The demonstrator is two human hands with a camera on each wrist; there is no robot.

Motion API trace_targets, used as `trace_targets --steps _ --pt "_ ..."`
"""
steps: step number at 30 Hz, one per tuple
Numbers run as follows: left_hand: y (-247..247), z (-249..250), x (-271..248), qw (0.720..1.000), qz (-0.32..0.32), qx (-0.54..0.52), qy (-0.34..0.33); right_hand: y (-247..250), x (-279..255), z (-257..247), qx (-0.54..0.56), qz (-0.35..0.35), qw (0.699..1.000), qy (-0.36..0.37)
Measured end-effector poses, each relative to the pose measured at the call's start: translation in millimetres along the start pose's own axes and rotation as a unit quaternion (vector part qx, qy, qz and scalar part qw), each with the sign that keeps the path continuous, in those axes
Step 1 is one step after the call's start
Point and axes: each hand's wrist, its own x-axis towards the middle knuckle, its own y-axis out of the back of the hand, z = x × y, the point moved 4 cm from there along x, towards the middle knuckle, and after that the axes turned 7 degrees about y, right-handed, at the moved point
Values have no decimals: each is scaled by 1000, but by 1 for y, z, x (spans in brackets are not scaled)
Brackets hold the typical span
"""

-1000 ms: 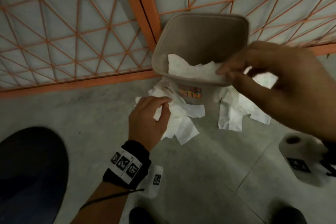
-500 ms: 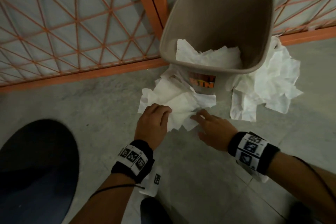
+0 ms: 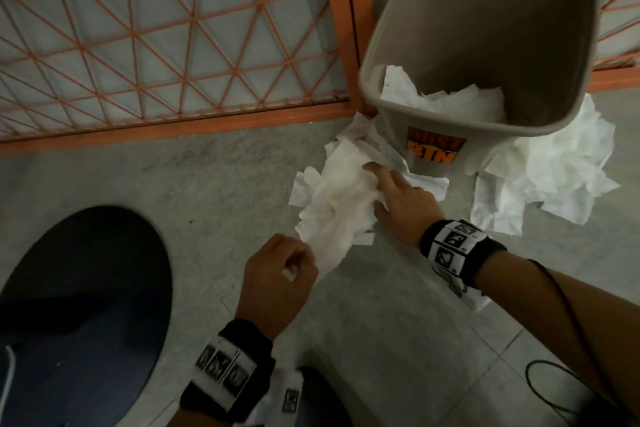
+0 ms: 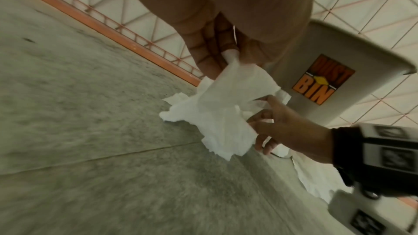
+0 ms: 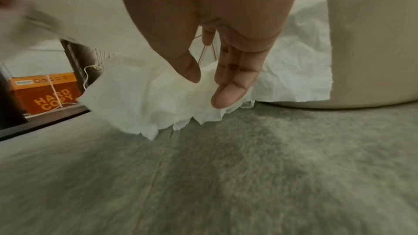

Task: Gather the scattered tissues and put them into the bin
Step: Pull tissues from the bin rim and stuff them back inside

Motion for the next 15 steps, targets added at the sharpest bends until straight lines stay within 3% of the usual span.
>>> trace_targets --steps 4,7,11,15 --pt "29 -10 -37 1000 -7 -14 2 -14 15 5 -59 -68 996 -25" --pt "49 -14 -47 999 17 -32 12 -18 16 6 -90 -77 993 -26" --pt "71 4 -36 997 54 -63 -1 -1 -3 7 -35 -22 999 -34" --pt "78 46 -10 994 29 -90 -52 43 -39 2 15 39 998 -42"
